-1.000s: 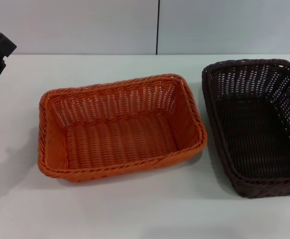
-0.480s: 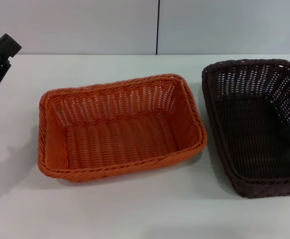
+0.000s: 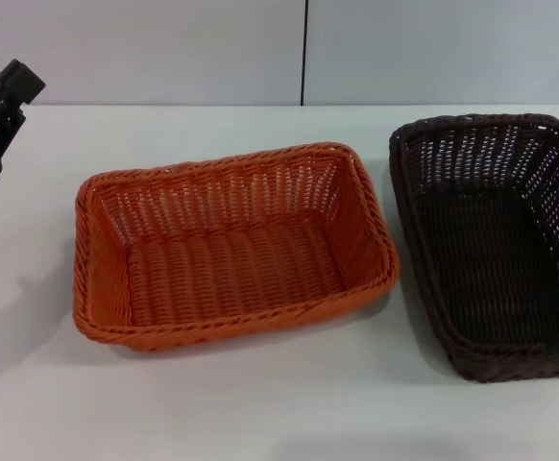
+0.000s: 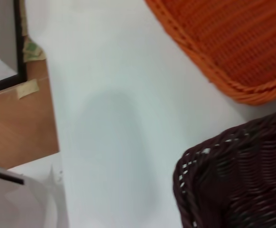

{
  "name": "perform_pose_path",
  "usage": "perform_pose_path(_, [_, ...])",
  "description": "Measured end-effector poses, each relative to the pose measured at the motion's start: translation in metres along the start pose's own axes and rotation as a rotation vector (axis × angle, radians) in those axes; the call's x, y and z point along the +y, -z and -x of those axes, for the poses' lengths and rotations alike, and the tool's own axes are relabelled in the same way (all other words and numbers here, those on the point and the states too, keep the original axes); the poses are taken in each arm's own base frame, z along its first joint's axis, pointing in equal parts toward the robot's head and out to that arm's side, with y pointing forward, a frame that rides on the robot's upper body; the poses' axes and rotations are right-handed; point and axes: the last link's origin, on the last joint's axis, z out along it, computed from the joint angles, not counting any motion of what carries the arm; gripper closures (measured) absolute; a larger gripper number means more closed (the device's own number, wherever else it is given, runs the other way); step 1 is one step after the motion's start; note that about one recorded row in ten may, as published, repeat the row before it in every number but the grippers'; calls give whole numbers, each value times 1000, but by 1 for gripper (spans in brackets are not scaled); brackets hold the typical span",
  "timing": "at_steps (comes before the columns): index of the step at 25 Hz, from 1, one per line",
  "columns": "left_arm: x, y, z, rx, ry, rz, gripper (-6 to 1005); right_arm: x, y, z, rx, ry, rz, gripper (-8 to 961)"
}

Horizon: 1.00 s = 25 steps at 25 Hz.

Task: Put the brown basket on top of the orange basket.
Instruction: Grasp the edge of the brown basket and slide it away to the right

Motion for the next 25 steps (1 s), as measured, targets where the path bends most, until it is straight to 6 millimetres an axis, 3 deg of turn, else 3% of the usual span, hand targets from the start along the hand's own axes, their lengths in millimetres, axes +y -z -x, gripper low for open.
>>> perform_pose_path(25, [-2, -4, 1, -2, 10, -6, 876, -4, -32, -1, 132, 12, 12, 379])
